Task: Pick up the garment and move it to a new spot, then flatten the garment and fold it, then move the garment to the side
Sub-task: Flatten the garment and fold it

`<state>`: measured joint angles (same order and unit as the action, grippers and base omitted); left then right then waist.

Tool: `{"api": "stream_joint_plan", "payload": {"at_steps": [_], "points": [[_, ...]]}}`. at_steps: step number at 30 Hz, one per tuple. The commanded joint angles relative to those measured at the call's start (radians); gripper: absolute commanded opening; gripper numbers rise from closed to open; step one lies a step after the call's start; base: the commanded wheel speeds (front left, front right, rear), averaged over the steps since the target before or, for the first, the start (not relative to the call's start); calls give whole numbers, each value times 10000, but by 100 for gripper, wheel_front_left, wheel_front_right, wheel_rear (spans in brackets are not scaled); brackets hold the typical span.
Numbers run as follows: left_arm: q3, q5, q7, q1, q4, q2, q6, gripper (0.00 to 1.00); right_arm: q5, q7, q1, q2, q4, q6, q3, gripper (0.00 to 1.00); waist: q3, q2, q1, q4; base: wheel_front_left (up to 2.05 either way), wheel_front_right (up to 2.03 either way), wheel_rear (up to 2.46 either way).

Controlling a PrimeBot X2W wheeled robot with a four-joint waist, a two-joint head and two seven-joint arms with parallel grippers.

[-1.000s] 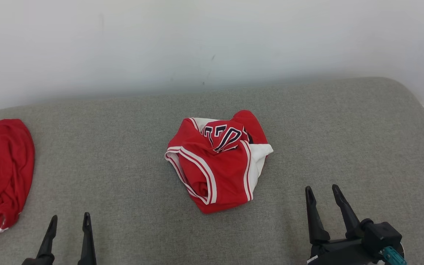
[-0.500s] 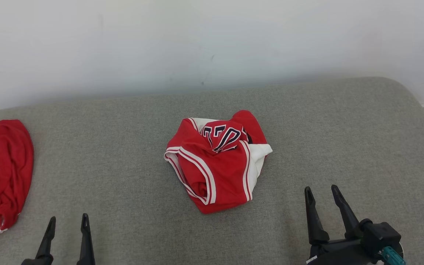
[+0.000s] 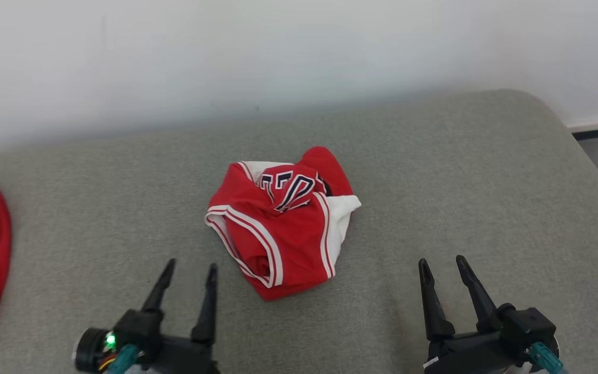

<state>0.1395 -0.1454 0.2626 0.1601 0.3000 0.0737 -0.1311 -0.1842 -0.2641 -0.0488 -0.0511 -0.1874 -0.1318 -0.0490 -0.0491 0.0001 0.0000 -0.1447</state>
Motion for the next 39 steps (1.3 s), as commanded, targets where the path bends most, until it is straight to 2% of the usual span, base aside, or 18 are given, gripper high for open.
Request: {"api": "stream_joint_plan", "payload": {"at_steps": [1,8,20,21,22,23,28,32,39], "points": [[230,-103,34,209,203,67,19,100,-79,-6,-87,19,4,22,14,100,-260,-1,0,-300,0,0,0],[1473,-603,34,835,1213,254,17,100,-194,-6,-238,20,15,22,-69,100,-674,-1,0,-976,0,0,0],[2247,-1265,34,1565,2645,475,16,100,-298,-6,-387,20,99,22,-50,100,-1069,-1,0,-1648,0,0,0],[2261,-1300,34,1635,2727,461,16,75,-286,-6,-375,22,111,22,-42,100,-1078,-1,0,-1669,0,0,0],[2314,-1283,36,1707,2812,456,16,19,-265,-6,-374,22,112,22,-22,100,-1082,-1,0,-1680,0,0,0],[2382,-1318,36,1766,2893,442,16,0,-244,-6,-385,23,101,22,-2,100,-1078,-1,0,-1681,0,0,0],[2573,-1492,36,2035,2894,370,15,0,-163,-6,-338,20,101,22,237,100,-972,-1,0,-1386,0,0,0],[2473,-1542,36,1901,2191,403,17,0,-227,-6,-154,22,135,22,381,100,-783,-1,0,-771,0,0,0],[2195,-1290,36,1123,864,1249,20,0,-400,-5,-44,22,129,22,417,100,-571,-1,0,472,0,0,0]]}}
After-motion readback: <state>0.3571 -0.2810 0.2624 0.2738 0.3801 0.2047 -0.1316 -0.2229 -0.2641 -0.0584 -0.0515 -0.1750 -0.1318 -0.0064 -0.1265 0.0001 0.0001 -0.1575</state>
